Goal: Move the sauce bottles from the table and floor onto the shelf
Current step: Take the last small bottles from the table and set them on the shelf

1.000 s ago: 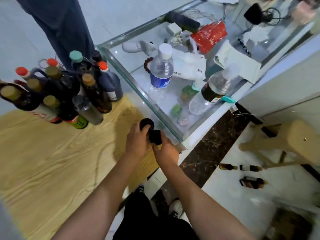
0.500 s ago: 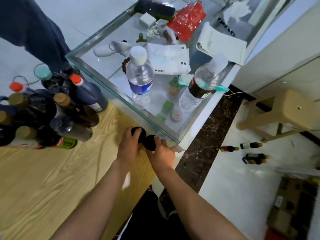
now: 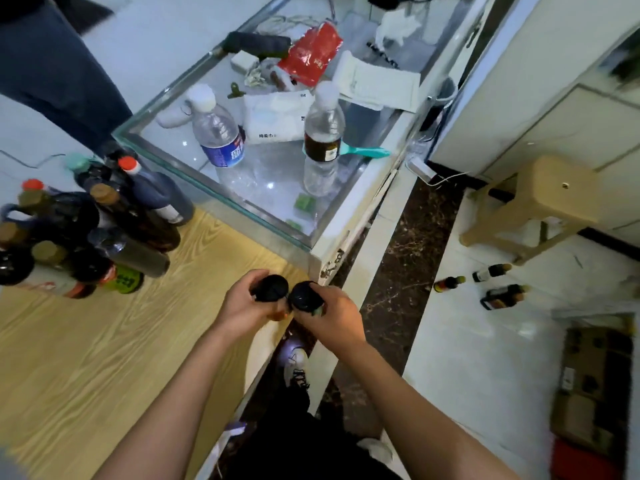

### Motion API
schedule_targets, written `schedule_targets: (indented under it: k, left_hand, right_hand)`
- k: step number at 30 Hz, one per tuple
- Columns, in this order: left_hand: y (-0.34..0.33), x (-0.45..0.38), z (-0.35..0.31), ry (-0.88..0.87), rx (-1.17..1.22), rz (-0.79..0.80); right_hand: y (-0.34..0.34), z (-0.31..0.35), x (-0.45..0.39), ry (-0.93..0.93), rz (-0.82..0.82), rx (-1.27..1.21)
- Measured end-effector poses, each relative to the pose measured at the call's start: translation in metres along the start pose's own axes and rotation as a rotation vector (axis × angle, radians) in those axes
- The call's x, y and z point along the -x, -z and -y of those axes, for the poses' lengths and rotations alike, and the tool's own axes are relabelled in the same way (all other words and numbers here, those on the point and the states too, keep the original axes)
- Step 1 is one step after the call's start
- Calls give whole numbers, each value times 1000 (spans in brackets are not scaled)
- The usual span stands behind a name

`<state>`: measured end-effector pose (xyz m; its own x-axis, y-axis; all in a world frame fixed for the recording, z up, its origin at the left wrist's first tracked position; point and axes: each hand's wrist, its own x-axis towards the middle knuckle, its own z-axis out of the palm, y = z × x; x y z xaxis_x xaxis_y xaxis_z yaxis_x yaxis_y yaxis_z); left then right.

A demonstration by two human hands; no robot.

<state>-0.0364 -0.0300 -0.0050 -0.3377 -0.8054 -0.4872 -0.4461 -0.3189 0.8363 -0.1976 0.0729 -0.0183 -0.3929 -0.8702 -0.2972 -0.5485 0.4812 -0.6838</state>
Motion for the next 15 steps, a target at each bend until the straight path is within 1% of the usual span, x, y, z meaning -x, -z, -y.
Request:
schedule_targets:
  k: [2, 5, 7, 9, 12, 15]
  left_hand:
    - [-16, 18, -13, -10, 3, 41]
    - [-51, 47, -37, -32, 91, 102]
    - [-83, 66, -56, -52, 117, 170]
    - [-118, 83, -77, -85, 120, 239]
    - [-179, 110, -112, -173, 129, 346]
    - [-248, 145, -152, -275, 115, 452]
  right_hand:
    - [31, -13, 24, -6, -51, -91]
    - [78, -39, 62, -17, -143, -209]
    - [109, -59, 88, -12, -222, -278]
    - [140, -78, 115, -2, -305, -317]
    - [188, -107, 153, 43, -493, -294]
    - [243, -138, 199, -21, -607, -357]
